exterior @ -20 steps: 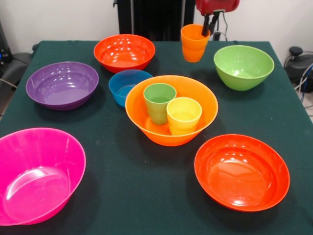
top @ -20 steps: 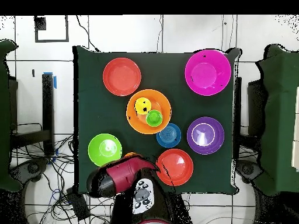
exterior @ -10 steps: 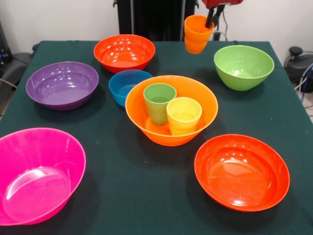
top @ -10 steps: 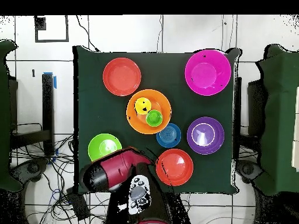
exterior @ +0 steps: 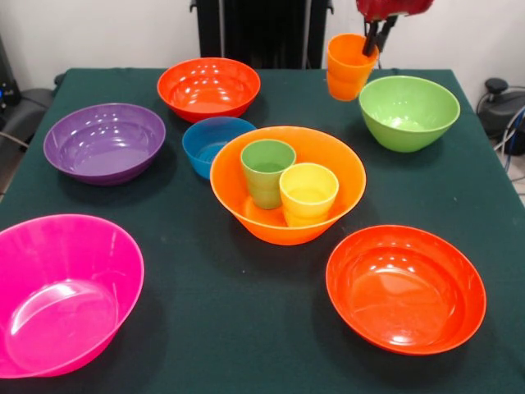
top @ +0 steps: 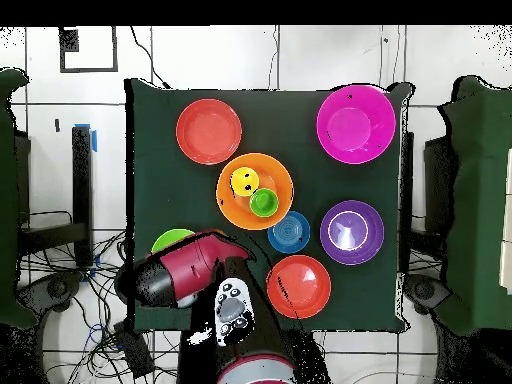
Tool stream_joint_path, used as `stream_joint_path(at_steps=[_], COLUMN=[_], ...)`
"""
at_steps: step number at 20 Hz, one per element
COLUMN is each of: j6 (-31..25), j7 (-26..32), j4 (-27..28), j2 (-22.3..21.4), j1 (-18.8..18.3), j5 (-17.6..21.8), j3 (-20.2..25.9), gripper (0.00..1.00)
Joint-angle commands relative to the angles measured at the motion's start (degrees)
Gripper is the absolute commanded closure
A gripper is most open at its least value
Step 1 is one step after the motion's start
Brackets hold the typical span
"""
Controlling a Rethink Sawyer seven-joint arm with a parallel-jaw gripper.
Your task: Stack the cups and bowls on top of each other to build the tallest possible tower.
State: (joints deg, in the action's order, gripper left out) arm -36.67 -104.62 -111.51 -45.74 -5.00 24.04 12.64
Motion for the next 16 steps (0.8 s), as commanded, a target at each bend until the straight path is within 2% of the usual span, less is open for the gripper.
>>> stream_joint_path(at_steps=[1,9,16], j6=[-4.4,-7.6,-8.8], j7=[9.1,11.4,11.7], j4=[7.5,13.3,14.6], j2=[4.6,6.1,6.9], j1=[-1.7,-0.7,-1.4], j5=[2.8,6.3,7.1], j3=[7.5,7.8,8.6], gripper=[1.00,1.00,1.00])
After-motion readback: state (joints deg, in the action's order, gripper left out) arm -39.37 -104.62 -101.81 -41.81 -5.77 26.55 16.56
